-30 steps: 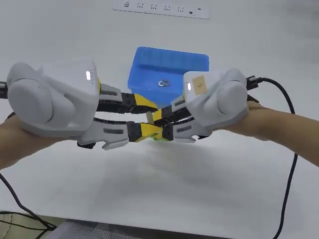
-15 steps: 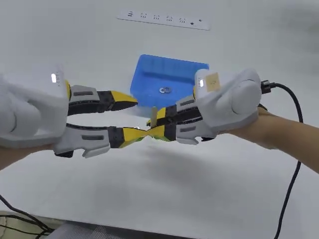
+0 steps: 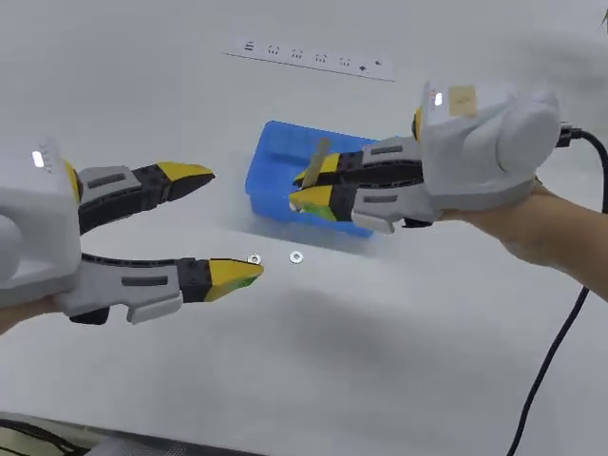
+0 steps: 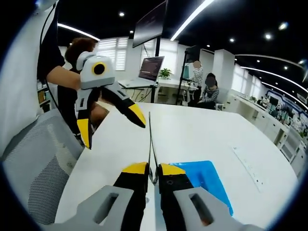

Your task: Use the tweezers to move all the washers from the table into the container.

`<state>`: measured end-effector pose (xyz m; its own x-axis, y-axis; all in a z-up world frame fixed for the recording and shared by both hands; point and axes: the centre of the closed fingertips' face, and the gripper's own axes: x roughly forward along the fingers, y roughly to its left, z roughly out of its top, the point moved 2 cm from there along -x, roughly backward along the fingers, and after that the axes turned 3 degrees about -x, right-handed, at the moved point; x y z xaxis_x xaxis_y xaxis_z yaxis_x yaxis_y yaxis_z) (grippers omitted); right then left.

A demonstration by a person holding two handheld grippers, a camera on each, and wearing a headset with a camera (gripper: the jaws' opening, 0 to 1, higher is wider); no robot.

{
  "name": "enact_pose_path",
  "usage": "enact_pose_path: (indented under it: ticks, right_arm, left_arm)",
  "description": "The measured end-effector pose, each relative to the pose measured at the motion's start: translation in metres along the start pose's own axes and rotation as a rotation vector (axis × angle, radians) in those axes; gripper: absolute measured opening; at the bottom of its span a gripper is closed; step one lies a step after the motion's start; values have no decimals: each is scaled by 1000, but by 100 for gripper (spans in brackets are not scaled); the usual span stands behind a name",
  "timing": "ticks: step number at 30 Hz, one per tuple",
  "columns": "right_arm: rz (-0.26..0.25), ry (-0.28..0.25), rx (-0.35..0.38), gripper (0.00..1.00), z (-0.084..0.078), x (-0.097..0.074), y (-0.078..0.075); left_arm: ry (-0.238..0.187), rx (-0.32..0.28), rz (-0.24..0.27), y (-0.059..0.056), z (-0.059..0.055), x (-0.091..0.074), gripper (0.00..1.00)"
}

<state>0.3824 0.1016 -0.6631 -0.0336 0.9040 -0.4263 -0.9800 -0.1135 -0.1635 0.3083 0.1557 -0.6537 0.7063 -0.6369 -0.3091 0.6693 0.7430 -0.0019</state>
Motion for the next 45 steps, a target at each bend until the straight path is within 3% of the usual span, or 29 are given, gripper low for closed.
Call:
enact_pose_path:
  ticks: [6,12,17,22,26,30,37,45]
  right_arm:
    - [-65,12,23,9,-9,-8,-31]
    - [-100,51,63,9,-33,-2,-50]
    - [-121,81,101,9,-58,10,-62]
    - [-106,105,109,9,-71,20,-60]
    - [-107,118,121,9,-78,24,-61]
    - [-98,147,130,9,-88,27,-58]
    - [-90,161,131,10,-88,28,-53]
    - [-103,157,136,10,-81,21,-53]
  left_arm:
    - [-41,-75,38,4,-2,-5,78]
    - [-38,-116,72,5,-11,-6,98]
    - [-12,-127,117,10,-18,-12,100]
    - [-21,-154,147,15,-22,-22,100]
    - [29,-147,157,15,-32,-24,100]
    - [37,-148,158,12,-33,-24,100]
    - [69,-156,156,9,-38,-25,100]
    - [37,-178,166,11,-31,-24,99]
